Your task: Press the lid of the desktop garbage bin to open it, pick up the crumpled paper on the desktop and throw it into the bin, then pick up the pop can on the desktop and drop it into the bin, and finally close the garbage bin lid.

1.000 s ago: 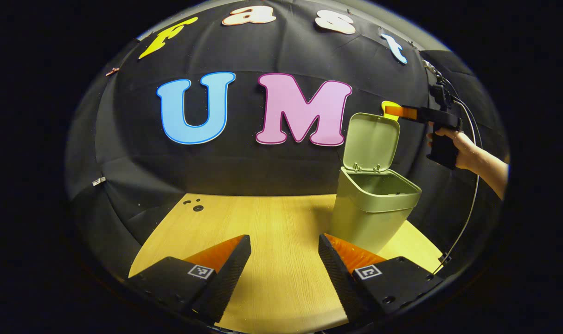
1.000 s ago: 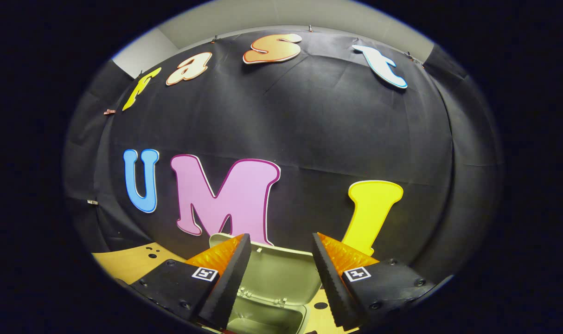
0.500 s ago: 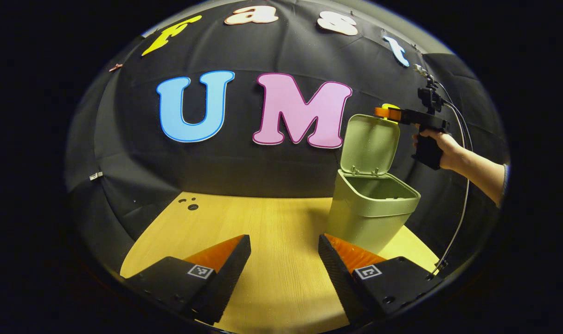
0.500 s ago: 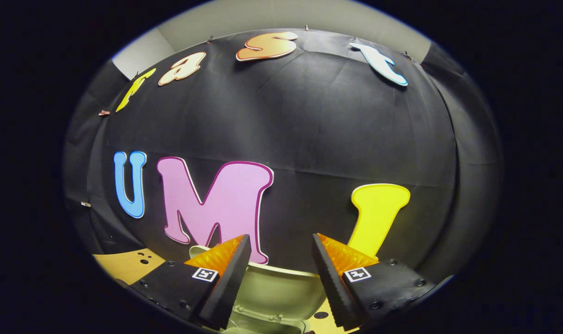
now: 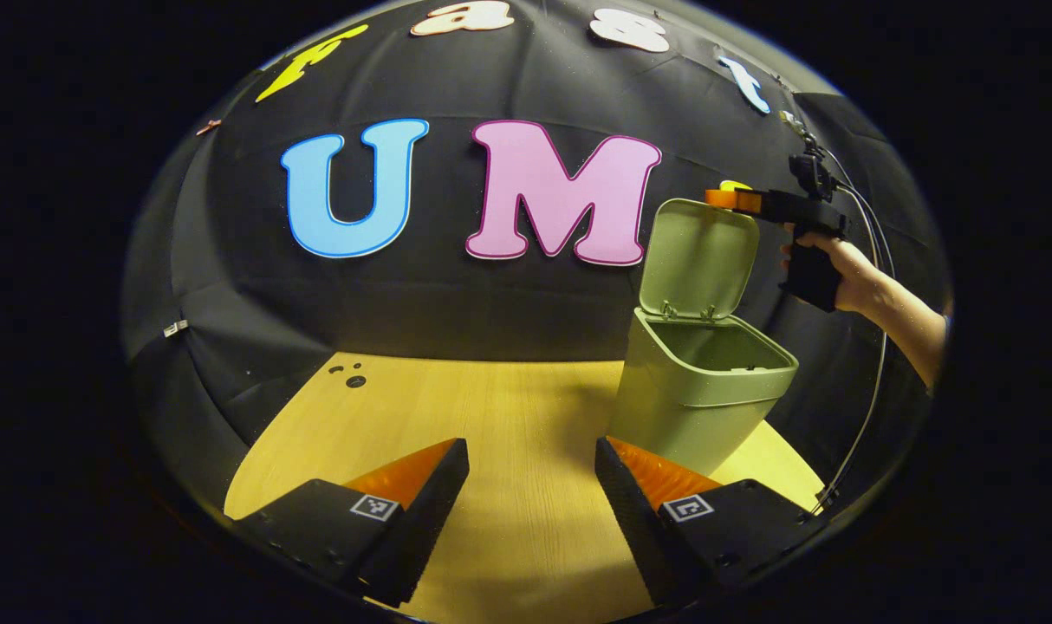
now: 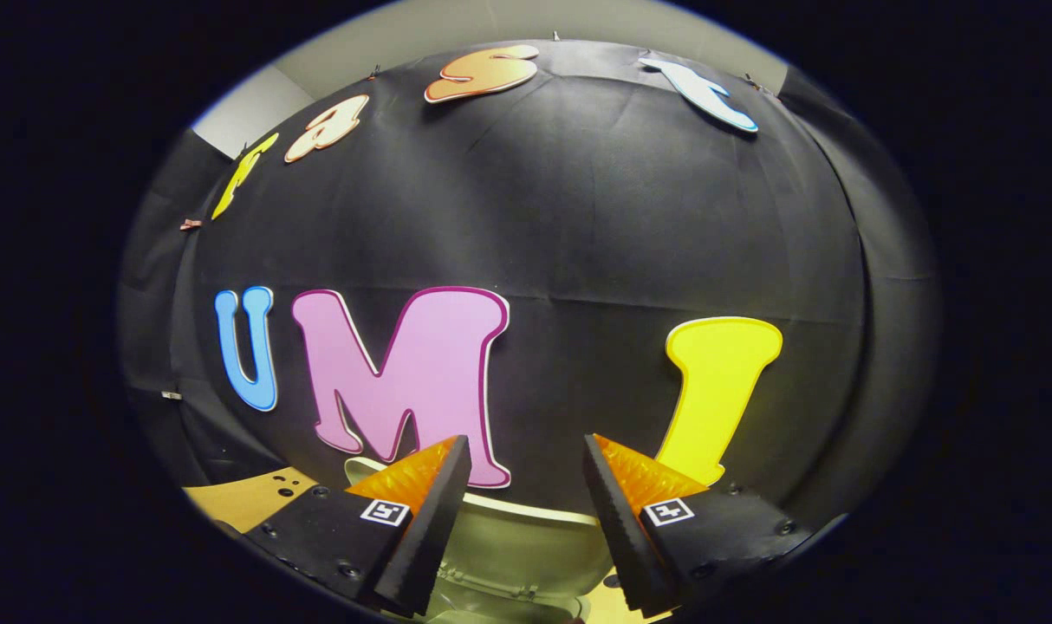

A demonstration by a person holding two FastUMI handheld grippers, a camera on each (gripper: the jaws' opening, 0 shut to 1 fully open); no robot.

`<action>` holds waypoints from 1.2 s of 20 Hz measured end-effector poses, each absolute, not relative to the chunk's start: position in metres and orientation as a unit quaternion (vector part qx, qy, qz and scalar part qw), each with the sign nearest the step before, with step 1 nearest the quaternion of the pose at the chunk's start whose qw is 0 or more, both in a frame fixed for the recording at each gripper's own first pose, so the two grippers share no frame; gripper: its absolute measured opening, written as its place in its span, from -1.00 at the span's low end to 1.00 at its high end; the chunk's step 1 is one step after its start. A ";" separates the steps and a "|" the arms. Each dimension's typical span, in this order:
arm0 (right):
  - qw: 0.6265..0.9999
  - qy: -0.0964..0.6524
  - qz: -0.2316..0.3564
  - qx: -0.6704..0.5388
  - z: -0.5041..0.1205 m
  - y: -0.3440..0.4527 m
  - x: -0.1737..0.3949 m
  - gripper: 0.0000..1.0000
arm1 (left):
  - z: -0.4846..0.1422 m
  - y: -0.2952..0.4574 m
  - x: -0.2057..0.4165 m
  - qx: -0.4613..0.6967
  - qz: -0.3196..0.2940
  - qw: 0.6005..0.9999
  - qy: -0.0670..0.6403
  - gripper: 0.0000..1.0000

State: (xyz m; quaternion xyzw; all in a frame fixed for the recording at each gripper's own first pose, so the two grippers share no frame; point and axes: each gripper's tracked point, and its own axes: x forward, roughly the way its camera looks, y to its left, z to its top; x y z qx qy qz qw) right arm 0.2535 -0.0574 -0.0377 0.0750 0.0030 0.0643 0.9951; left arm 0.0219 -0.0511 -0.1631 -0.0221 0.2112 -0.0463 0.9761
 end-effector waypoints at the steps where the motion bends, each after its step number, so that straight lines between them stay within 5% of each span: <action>1: 0.994 0.004 0.073 0.077 -0.038 -0.056 0.249 0.65 | -0.165 -0.052 0.026 -0.026 -0.047 0.975 0.214 0.89; 11: 0.984 0.060 0.147 0.084 -0.063 -0.033 0.186 0.65 | -0.169 -0.063 0.059 -0.027 -0.044 0.973 0.223 0.89; 24: 0.961 0.190 0.177 0.099 -0.176 0.012 0.129 0.60 | -0.173 -0.052 0.062 -0.028 -0.040 0.971 0.234 0.89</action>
